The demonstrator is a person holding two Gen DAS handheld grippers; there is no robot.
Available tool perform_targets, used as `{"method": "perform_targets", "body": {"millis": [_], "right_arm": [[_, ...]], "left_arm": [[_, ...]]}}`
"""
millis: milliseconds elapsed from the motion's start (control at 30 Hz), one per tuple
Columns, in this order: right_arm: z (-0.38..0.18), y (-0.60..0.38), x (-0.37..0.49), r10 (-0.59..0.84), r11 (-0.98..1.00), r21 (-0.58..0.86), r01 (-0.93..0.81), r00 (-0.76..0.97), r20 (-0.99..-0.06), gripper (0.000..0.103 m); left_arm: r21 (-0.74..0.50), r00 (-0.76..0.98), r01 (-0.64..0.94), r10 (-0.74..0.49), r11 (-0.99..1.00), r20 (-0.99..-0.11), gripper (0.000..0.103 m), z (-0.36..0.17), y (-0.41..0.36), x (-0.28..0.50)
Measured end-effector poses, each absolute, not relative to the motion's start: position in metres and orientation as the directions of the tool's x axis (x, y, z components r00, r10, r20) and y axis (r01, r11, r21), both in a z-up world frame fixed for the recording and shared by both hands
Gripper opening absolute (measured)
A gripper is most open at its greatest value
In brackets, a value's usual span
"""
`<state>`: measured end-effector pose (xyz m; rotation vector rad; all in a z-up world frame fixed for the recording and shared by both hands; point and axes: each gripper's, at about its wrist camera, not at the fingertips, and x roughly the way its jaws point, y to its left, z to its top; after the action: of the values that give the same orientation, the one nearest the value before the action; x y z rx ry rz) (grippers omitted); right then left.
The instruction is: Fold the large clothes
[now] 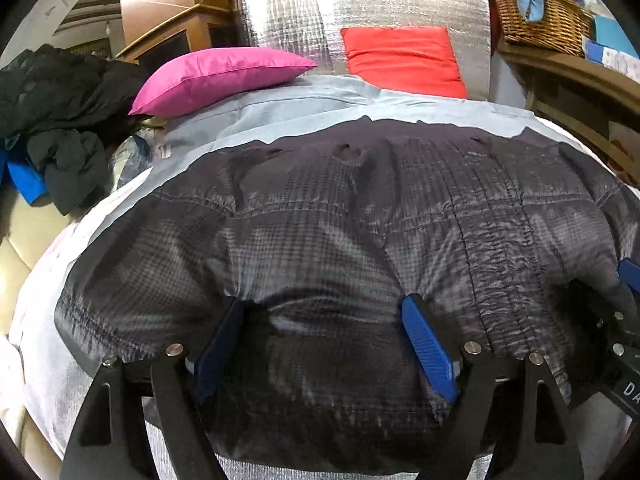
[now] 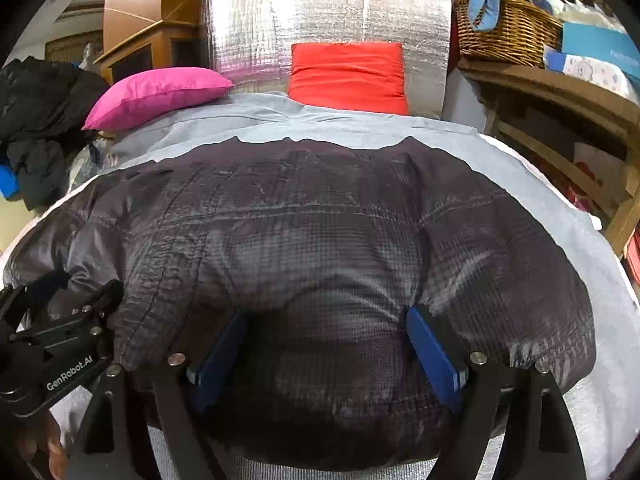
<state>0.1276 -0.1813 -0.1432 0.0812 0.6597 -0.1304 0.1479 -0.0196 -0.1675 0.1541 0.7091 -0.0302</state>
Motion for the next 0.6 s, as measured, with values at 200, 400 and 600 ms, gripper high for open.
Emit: {"method": "perform_targets", "body": {"millis": [200,400,600], "right_arm": [[-0.131,-0.189,0.127,-0.061,0.985,0.085,0.148,0.768,-0.638,0.085],[-0.083,-0.196,0.112,-0.025,0.983,0.135,0.121,0.829,-0.559,0.085],[-0.115,-0.206,0.131,-0.083,0.981,0.079,0.178,0.751,-0.655,0.085]], "left_arm": [[0.052,0.74,0.097,-0.037,0.994,-0.672,0.084,-0.141,-0.004,0.146],[0.018,0.834,-0.053,0.054,0.998,-0.549,0.083,-0.111,0.045,0.124],[0.119,0.758,-0.1,0.153,0.988,-0.634,0.084,-0.155,0.06,0.141]]}}
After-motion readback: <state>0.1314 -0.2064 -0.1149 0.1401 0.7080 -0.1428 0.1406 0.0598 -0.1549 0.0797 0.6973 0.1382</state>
